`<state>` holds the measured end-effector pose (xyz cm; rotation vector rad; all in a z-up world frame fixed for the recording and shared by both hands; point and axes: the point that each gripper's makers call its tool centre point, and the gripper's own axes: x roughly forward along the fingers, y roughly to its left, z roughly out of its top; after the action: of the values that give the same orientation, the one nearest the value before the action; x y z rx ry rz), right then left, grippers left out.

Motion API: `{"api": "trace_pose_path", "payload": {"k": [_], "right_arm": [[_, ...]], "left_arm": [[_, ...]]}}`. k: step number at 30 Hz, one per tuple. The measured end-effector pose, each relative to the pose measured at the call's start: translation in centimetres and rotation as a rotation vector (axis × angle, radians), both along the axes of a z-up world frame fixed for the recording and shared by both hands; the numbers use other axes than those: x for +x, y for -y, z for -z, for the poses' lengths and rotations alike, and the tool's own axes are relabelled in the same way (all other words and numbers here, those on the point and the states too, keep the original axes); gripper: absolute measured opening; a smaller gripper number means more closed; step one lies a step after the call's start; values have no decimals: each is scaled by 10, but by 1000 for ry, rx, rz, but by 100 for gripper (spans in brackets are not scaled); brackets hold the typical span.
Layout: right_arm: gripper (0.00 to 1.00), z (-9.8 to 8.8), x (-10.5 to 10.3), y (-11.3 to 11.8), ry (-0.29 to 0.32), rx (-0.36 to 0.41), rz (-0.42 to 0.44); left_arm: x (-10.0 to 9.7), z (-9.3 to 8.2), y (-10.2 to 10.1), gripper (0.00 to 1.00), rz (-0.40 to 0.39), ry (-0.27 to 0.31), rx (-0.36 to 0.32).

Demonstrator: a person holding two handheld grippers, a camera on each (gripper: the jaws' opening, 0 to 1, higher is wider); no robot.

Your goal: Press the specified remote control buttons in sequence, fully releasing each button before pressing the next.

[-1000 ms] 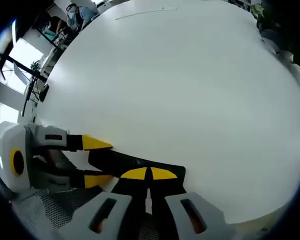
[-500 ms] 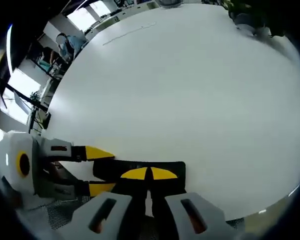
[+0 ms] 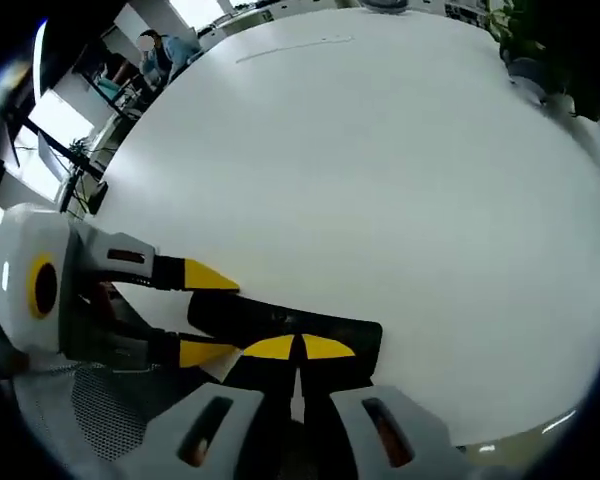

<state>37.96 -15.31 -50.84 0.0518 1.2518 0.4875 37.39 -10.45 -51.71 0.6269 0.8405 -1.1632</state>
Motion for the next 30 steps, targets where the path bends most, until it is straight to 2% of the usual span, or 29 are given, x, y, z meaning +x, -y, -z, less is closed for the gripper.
{"api": "trace_pose_path", "payload": {"k": [3, 10, 13, 16, 22, 27, 30], "right_arm": [[0, 0, -1, -3, -14, -4, -13], [0, -1, -1, -4, 12, -27, -41], [0, 1, 0, -4, 40, -91, -116], [0, 1, -1, -6, 52, -112, -149], [0, 1, 0, -4, 43, -98, -126], [0, 2, 0, -5, 72, -172, -175], [0, 2, 0, -6, 95, -192, -194]], "left_arm": [[-1, 0, -1, 26, 2, 8, -4], [-1, 0, 0, 26, 15, 6, -2], [-1, -1, -1, 26, 8, 7, -9], [-1, 0, -1, 26, 7, 1, -9], [-1, 0, 0, 26, 11, -6, 3], [0, 1, 0, 26, 11, -9, 12], [0, 0, 0, 26, 10, -8, 8]]}}
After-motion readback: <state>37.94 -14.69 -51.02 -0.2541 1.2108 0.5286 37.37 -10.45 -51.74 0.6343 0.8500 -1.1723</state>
